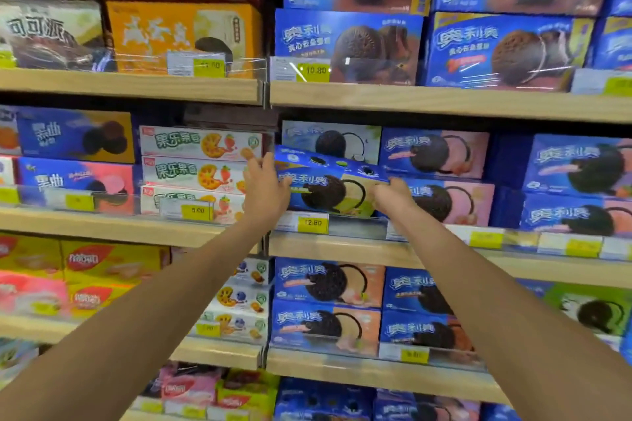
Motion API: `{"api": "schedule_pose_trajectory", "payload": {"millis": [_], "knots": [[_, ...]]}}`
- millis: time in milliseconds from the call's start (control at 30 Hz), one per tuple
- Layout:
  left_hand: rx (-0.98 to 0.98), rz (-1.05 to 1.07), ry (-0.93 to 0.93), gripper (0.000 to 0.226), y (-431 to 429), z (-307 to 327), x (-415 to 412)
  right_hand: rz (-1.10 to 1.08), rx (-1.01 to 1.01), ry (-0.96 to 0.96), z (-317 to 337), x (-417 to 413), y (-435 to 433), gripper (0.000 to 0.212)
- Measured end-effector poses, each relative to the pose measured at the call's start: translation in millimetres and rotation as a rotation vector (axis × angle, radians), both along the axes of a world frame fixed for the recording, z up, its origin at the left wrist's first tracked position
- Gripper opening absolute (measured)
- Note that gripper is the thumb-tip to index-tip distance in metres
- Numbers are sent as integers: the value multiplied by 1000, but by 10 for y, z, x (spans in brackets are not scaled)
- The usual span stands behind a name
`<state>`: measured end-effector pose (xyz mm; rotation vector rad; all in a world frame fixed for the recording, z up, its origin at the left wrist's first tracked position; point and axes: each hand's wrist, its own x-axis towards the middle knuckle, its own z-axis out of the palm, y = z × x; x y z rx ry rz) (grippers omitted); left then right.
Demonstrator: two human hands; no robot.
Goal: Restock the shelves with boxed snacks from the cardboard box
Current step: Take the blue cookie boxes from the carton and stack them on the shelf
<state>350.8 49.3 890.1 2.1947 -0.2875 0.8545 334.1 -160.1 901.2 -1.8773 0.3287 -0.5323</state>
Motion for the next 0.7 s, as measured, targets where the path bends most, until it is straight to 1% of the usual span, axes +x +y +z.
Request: {"api": "schedule_pose_trajectory", "payload": {"millis": [67,133,200,233,267,333,367,400,467,567,633,700], "knots": [[13,8,44,52,-4,-3,64,5,-70,29,8,-9,25,60],[96,-3,59,42,-44,17,96,38,-103,45,1,-15,17,59],[243,12,64,34,-117,29,83,34,-171,34,-12,-35,-22,44],[319,36,64,35,-147,28,72,11,-225,9,-16,-64,-46,34],[388,68,58,37,-167,20,64,-31,-285,-28,-28,-91,-73,32],[505,129,-14,42,-217,7,77,-149,-457,-107,-41,-141,-171,37],[542,134,-42,45,-248,-3,77,-206,-553,-112,-53,-165,-230,41],[566,117,-38,50,-291,-12,84,-257,-648,-95,-66,-179,-290,46],[606,73,45,62,-419,-17,107,-312,-776,-9,-84,-171,-420,59],[622,96,121,71,-601,-23,165,-288,-822,109,-123,-143,-582,69],[598,104,119,70,-664,-2,244,-278,-851,136,-160,-116,-648,69],[580,86,140,69,-673,14,331,-290,-863,122,-200,-95,-667,68]]}}
